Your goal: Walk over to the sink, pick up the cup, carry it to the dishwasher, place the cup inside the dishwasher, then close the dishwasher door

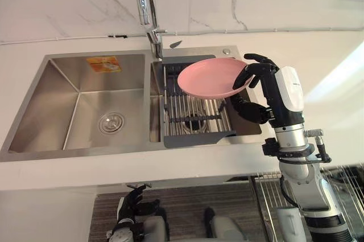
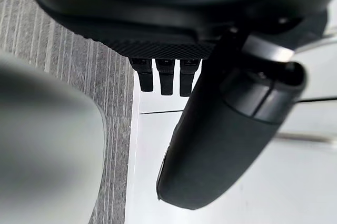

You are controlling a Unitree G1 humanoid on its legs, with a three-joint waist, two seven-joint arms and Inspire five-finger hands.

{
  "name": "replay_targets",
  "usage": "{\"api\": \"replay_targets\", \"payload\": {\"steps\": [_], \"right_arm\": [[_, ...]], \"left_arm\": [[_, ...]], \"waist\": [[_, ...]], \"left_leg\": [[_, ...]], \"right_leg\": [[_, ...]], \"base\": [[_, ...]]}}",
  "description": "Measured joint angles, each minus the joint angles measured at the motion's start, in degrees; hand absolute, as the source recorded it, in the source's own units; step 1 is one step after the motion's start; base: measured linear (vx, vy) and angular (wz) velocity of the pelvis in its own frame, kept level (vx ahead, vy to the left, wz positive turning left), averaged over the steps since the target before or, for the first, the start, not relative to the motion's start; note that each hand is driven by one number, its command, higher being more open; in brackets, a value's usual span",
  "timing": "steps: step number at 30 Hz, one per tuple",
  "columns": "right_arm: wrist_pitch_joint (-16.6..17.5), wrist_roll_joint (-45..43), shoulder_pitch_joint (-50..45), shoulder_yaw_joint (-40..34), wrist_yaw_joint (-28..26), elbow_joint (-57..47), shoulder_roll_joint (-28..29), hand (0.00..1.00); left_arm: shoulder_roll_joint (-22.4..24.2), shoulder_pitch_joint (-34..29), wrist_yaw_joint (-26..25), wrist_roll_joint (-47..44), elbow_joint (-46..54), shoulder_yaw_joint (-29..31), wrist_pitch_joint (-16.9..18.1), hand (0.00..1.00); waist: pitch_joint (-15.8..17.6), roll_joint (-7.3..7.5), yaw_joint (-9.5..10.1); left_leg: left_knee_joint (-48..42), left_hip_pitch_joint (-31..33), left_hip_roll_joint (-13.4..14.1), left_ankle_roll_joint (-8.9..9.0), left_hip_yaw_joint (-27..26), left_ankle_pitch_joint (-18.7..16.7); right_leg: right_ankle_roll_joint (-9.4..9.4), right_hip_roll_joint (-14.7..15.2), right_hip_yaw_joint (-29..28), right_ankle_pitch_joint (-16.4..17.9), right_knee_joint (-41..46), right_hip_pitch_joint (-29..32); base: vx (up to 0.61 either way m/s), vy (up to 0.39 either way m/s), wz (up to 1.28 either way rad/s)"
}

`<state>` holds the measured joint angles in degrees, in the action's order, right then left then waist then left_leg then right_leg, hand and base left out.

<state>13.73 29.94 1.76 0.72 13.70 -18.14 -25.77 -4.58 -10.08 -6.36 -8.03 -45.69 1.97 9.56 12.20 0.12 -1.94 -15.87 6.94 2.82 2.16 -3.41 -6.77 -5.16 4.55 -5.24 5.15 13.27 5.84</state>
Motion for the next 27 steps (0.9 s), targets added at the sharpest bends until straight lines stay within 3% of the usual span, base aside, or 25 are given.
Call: {"api": "replay_targets", "payload": {"steps": [2, 5, 6, 7, 8, 9, 11, 13, 16, 20, 24, 27], "right_arm": [[-0.1, 0.1, 0.9, 0.9, 0.0, 0.0, 0.8, 0.3], [-0.5, 1.2, 1.8, 2.1, 0.0, -0.1, 1.5, 0.3], [-0.5, 1.4, 2.1, 2.1, 0.0, -0.2, 1.4, 0.3], [-0.5, 1.8, 2.1, 2.1, 0.0, -0.3, 1.4, 0.3], [-0.4, 1.8, 2.1, 2.1, 0.0, -0.5, 1.4, 0.3], [-0.1, 1.8, 1.8, 2.0, 0.0, -1.1, 1.4, 0.3], [0.3, 2.5, 0.3, 1.2, 0.0, -2.2, 1.3, 0.3], [0.3, 4.0, -4.8, -2.7, 0.0, -3.6, 1.3, 0.3], [0.2, 4.0, -10.2, -9.2, 0.0, -4.9, 1.4, 0.3], [-0.3, 4.0, -18.5, -24.2, 1.0, -6.3, 3.5, 0.3], [-1.1, 4.0, -22.8, -30.2, 2.6, -6.3, 5.4, 0.3], [-1.3, 4.0, -25.4, -30.4, 2.8, -6.1, 6.8, 0.3]], "left_arm": [[0.1, -0.2, -0.2, -1.1, 0.1, 1.0, 0.2, 0.9], [0.1, 0.0, -0.9, -1.6, 0.0, 2.3, 0.2, 0.9], [0.0, 0.4, -0.9, -1.6, -0.4, 3.4, 0.3, 0.9], [-0.1, 0.4, -0.9, -1.6, -0.8, 3.8, 0.3, 0.9], [-0.1, 0.4, -0.9, -1.6, -0.8, 4.1, 0.3, 0.9], [-0.5, 0.3, -0.9, -1.5, -0.9, 4.2, 0.3, 0.9], [-1.0, 0.4, -0.9, -1.5, -1.2, 4.4, 0.3, 0.9], [-1.0, -0.5, -0.9, -1.5, -0.9, 4.5, 0.5, 0.9], [-0.8, -1.2, -0.8, -1.4, -0.8, 6.0, 0.6, 0.9], [0.8, -3.2, -0.8, -1.4, -0.8, 9.6, 0.4, 0.9], [1.3, -4.8, -0.8, -1.5, -0.9, 10.7, 0.0, 0.9], [1.8, -5.6, -0.7, -1.5, -0.9, 11.2, 0.0, 0.9]], "waist": [[0.1, 0.21, 0.6], [0.6, 0.28, 0.9], [1.3, 0.41, 1.32], [1.2, 0.56, 1.25], [1.1, 0.66, 1.24], [0.9, 1.0, 1.11], [0.6, 0.84, 0.97], [0.4, 0.68, 1.02], [-0.2, 1.04, 0.79], [-1.9, 0.99, -1.52], [-3.4, 0.78, -2.34], [-4.8, 0.08, -3.23]], "left_leg": [[-0.1, -0.1, 0.0, -0.65, -3.0, 0.0], [0.4, 0.0, 1.3, -2.46, -7.4, 0.6], [0.7, -0.5, 1.9, -2.74, -9.0, 0.7], [1.2, -1.1, 2.1, -3.03, -10.2, 0.8], [1.4, -1.3, 2.0, -2.91, -10.6, 0.8], [1.7, -1.4, 1.8, -1.77, -11.3, 0.3], [1.9, -0.8, 2.2, -1.06, -11.2, 0.3], [3.1, -1.7, 3.4, 0.1, -10.9, 1.7], [4.5, -2.2, 3.9, 0.93, -10.8, 2.7], [5.2, -3.3, 4.1, 0.74, -10.8, 3.0], [6.6, -5.3, 4.1, 0.75, -11.2, 3.0], [7.1, -5.8, 4.0, 0.94, -11.4, 3.1]], "right_leg": [[-0.67, 0.0, -2.2, -1.6, -1.0, 1.1], [1.2, 0.1, -0.6, -4.8, -2.5, 2.1], [2.56, 0.7, 3.3, -1.8, 4.1, 3.4], [2.55, 1.4, 6.0, 1.8, 8.6, 2.9], [2.57, 1.7, 6.8, 3.2, 9.3, 2.2], [2.55, 2.0, 7.7, 4.7, 6.9, 0.2], [2.4, 1.1, 7.4, 4.1, 0.6, -1.6], [2.42, -0.9, 6.4, 1.5, -3.1, -2.9], [2.81, -2.1, 5.3, 0.2, -5.5, -3.2], [2.55, -2.5, 5.2, -0.7, -7.5, -5.1], [2.53, -2.7, 4.9, -0.7, -8.5, -6.8], [2.51, -2.6, 4.3, -0.7, -8.6, -6.7]], "base": [[-0.11, 0.15, -0.83], [-0.16, 0.109, -0.79], [-0.17, 0.04, -0.66], [-0.16, 0.025, -0.61], [-0.12, -0.007, -0.46], [-0.11, -0.071, -0.47], [-0.07, -0.1, -0.38], [0.0, -0.103, -0.32], [0.05, -0.071, -0.3], [0.14, -0.042, -0.07], [0.04, -0.019, -0.05], [-0.05, 0.0, -0.05]]}}
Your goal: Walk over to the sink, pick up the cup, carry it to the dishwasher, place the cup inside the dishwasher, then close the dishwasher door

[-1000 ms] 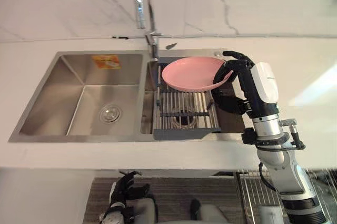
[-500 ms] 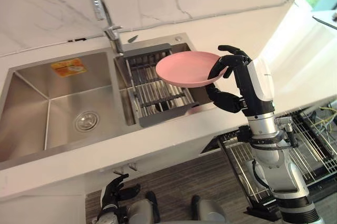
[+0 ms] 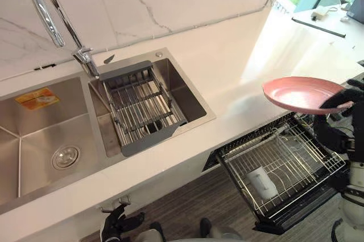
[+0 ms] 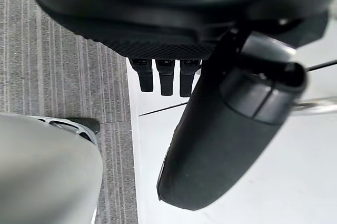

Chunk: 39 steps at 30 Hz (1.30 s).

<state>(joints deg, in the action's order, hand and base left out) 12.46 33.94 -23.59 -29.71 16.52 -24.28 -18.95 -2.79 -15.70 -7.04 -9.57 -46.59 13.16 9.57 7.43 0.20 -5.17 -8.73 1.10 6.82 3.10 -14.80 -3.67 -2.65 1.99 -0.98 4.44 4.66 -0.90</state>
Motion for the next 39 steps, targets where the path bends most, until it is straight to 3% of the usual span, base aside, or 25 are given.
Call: {"api": "replay_targets", "payload": {"steps": [11, 15, 20, 26, 34, 39], "right_arm": [[-3.0, -0.6, -2.8, 0.0, 0.3, 10.7, 5.0, 0.3], [-3.9, -1.3, -1.0, 0.5, 0.3, 11.5, 5.4, 0.3], [-4.6, -3.2, 2.9, 1.5, 0.8, 11.6, 5.4, 0.3], [-5.3, -8.2, 9.2, 2.2, 2.8, 15.8, 3.3, 0.3], [-6.7, -13.7, 19.7, 3.2, 4.6, 26.2, -0.8, 0.3], [-7.4, -18.1, 25.0, 4.1, 5.0, 32.0, -1.8, 0.3]], "left_arm": [[1.6, -1.5, 1.2, -0.5, 0.0, 0.4, 0.0, 0.9], [1.9, -0.7, 1.3, -0.5, 0.2, -0.3, 0.0, 0.9], [2.0, 1.5, 1.2, -0.6, 1.4, -0.8, 0.9, 0.9], [2.6, 4.0, 1.0, -1.9, 1.7, -1.2, 1.5, 0.9], [3.4, 8.1, 0.7, -5.0, 3.7, -2.0, 2.3, 0.9], [3.4, 9.4, 0.2, -5.1, 3.7, -2.4, 2.5, 0.9]], "waist": [[-0.7, -3.11, -0.62], [1.4, -4.59, -0.41], [5.1, -5.05, 0.12], [7.2, -6.01, 1.22], [12.6, -6.91, 2.75], [14.5, -7.14, 2.89]], "left_leg": [[3.2, -1.1, -1.3, 0.12, -0.3, 0.9], [3.1, 0.2, -1.5, -0.22, -2.0, 1.3], [1.8, 3.2, -1.8, -0.26, -3.0, 1.3], [1.1, 6.2, -1.8, -0.43, -3.9, 1.5], [0.4, 9.1, -1.8, -0.58, -5.7, 1.6], [-0.1, 10.3, -1.9, -0.62, -6.3, 1.6]], "right_leg": [[0.1, 0.3, -2.2, 0.1, 1.2, 2.0], [-0.04, 0.2, -3.8, 1.9, 6.0, 6.1], [0.03, 0.5, -4.8, 4.3, 12.0, 12.1], [0.06, 0.5, -5.7, 4.5, 13.9, 16.0], [-0.04, 0.4, -7.2, 4.5, 16.4, 20.3], [-0.04, 0.4, -7.9, 4.5, 17.3, 22.0]], "base": [[-0.02, 0.011, -0.12], [0.02, -0.011, -0.17], [-0.06, -0.023, -0.08], [-0.01, -0.013, -0.06], [0.0, -0.012, -0.08], [-0.01, -0.011, -0.04]]}}
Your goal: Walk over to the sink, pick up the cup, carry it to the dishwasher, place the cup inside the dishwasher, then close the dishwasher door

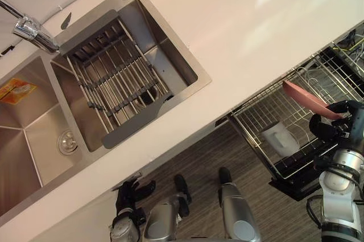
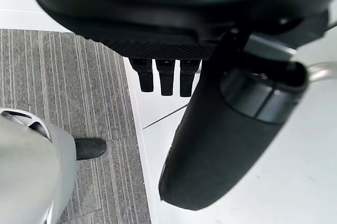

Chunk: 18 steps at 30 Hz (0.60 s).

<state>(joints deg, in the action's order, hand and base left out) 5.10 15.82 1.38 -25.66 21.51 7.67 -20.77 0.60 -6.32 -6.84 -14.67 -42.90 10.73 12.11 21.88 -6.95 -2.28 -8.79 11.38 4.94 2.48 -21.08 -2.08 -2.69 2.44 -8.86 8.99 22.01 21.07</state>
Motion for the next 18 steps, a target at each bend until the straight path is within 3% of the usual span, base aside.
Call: {"api": "replay_targets", "payload": {"steps": [7, 8, 18], "right_arm": [[-0.5, -3.0, 5.1, 3.6, 0.1, 7.6, -1.3, 0.3], [-0.6, -3.2, 5.1, 3.6, 0.1, 7.8, -1.3, 0.9], [-0.8, -3.3, 6.4, 3.6, 0.1, 8.0, -0.7, 0.9]], "left_arm": [[-0.2, 2.2, -0.4, -1.2, 0.0, -0.5, 0.3, 0.9], [-0.2, 2.3, -0.4, -1.2, 0.0, -0.7, 0.3, 0.9], [-0.4, 3.1, -0.4, -1.2, 0.0, -1.1, 0.3, 0.9]], "waist": [[2.0, -0.11, 0.48], [2.0, -0.11, 0.73], [2.1, -0.01, 1.51]], "left_leg": [[-0.7, 1.2, 0.1, -0.07, 0.0, 0.1], [-0.7, 1.4, 0.1, -0.07, 0.0, 0.1], [-0.7, 1.9, 0.1, -0.08, 0.3, 0.3]], "right_leg": [[-0.02, 0.0, -0.1, 0.0, 0.8, 1.4], [-0.02, 0.0, -0.1, 0.0, 0.8, 1.5], [-0.19, 0.2, 0.0, -0.2, 0.8, 1.9]], "base": [[-0.02, -0.01, 0.0], [0.0, 0.0, 0.0], [0.0, -0.003, 0.01]]}}
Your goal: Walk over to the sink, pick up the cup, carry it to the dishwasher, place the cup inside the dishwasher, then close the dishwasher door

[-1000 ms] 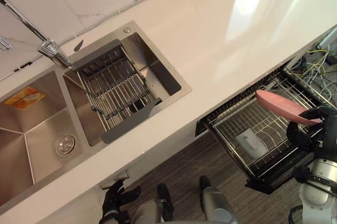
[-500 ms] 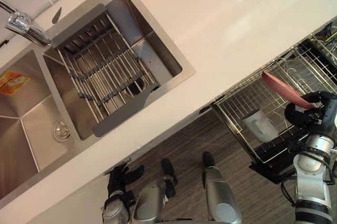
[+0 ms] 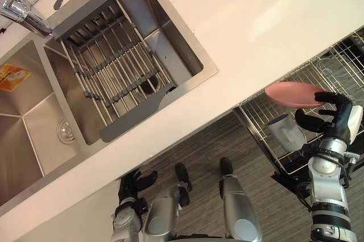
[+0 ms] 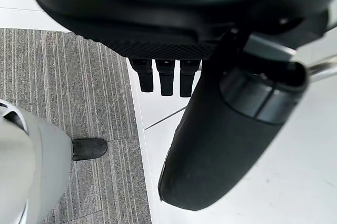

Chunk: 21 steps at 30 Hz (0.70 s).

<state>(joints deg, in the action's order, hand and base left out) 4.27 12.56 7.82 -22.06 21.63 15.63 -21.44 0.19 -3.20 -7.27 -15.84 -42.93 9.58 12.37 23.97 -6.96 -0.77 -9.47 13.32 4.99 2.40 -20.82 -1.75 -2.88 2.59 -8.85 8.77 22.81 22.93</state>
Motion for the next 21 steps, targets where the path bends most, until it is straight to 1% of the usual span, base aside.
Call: {"api": "replay_targets", "payload": {"steps": [6, 10, 13, 17, 20, 21], "right_arm": [[-0.3, 0.0, -2.4, 0.0, 0.0, -1.6, 3.2, 0.9], [-0.2, -0.7, -6.4, -0.1, -0.2, -6.2, 5.4, 0.9], [-0.2, -1.8, -9.4, -0.1, -0.6, -10.0, 7.3, 0.9], [-0.1, -1.9, -14.3, -0.2, -1.0, -16.8, 9.5, 0.9], [0.8, -3.0, -18.0, -0.4, -1.5, -21.8, 10.8, 0.9], [1.8, -4.1, -19.8, -0.8, -2.0, -23.7, 11.0, 0.9]], "left_arm": [[0.0, 0.4, 0.0, 0.0, 0.0, 0.0, 0.0, 0.9], [-0.1, 0.6, 0.0, 0.0, 0.4, 0.2, 0.0, 0.9], [-0.7, 0.6, 0.0, 0.1, 0.9, 0.2, -0.1, 0.9], [-1.2, 0.4, 0.0, 0.1, 2.1, 0.6, -0.9, 0.9], [-1.2, 0.0, 0.1, 0.2, 2.5, 1.6, -1.2, 0.9], [-1.2, -0.2, 0.2, 0.2, 2.6, 2.3, -1.3, 0.9]], "waist": [[0.1, 0.17, 0.09], [0.4, 0.63, 0.18], [0.8, 1.32, 0.23], [1.3, 2.13, 0.81], [1.3, 2.54, 0.82], [1.2, 2.84, 0.8]], "left_leg": [[-0.2, -0.3, 0.0, -0.01, 0.5, 0.1], [-0.5, -0.5, 0.2, -0.01, 0.6, 0.1], [-0.7, -0.9, 0.7, 0.0, 0.7, 0.0], [-0.9, -1.5, 1.2, 0.03, 0.7, -0.1], [-1.8, -1.7, 1.9, 0.19, 0.6, -0.7], [-2.7, -1.8, 2.5, 0.31, 0.6, -1.3]], "right_leg": [[-0.08, 0.1, 0.5, -0.1, -0.2, -0.9], [-0.04, 0.1, 0.9, -0.3, -0.6, -1.4], [0.08, -0.3, 1.1, -0.9, -1.8, -2.6], [0.17, -0.7, 1.4, -1.1, -2.3, -3.4], [0.37, -1.2, 1.6, -1.2, -3.2, -4.5], [0.38, -1.4, 1.8, -1.3, -3.6, -5.1]], "base": [[-0.01, -0.01, 0.04], [-0.01, -0.007, 0.03], [0.0, 0.0, 0.0], [0.0, -0.008, -0.01], [0.01, -0.022, -0.01], [0.0, 0.0, 0.0]]}}
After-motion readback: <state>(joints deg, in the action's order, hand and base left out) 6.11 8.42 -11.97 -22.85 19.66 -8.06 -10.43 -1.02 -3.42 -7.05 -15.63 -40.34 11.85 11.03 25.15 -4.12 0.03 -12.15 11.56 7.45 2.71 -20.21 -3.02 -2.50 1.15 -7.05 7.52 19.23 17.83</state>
